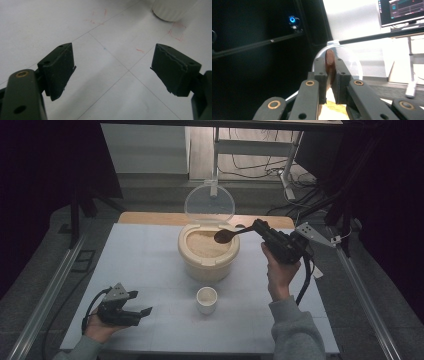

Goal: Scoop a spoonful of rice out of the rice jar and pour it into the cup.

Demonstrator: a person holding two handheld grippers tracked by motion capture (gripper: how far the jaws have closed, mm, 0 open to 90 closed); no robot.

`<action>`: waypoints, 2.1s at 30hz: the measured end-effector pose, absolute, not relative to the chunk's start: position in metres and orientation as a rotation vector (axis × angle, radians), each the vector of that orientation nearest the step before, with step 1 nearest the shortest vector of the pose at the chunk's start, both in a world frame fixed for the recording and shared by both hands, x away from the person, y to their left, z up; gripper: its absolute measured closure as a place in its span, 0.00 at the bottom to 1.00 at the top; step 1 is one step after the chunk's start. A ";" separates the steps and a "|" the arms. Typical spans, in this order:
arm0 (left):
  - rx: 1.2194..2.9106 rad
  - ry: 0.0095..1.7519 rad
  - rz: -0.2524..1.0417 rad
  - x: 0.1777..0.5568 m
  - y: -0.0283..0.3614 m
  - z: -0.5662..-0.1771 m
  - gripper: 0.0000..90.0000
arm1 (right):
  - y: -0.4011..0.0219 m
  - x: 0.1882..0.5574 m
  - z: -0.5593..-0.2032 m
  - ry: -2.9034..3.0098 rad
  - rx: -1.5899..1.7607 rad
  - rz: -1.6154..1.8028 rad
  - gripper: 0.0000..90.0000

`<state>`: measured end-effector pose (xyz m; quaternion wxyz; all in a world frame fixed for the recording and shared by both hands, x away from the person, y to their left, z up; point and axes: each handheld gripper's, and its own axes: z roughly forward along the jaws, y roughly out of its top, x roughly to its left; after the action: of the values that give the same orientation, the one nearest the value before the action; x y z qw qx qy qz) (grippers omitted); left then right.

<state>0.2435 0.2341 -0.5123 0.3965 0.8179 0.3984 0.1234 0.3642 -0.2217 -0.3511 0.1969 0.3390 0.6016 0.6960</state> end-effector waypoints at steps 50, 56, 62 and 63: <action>2.085 0.999 0.321 0.243 0.233 -0.513 0.21 | -0.198 0.411 -0.411 1.671 1.576 1.931 0.92; 2.088 0.997 0.320 0.243 0.233 -0.513 0.21 | -0.203 0.412 -0.414 1.636 1.668 1.982 0.92; 2.088 0.997 0.322 0.243 0.233 -0.513 0.21 | -0.209 0.415 -0.420 1.570 1.788 2.028 0.92; 2.089 0.997 0.322 0.243 0.233 -0.513 0.21 | -0.210 0.415 -0.421 1.579 1.800 2.027 0.92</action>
<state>0.2434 0.2328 -0.5131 0.3916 0.8224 0.3926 0.1268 0.4149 -0.2097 -0.4208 0.0020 0.5738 0.5032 0.6462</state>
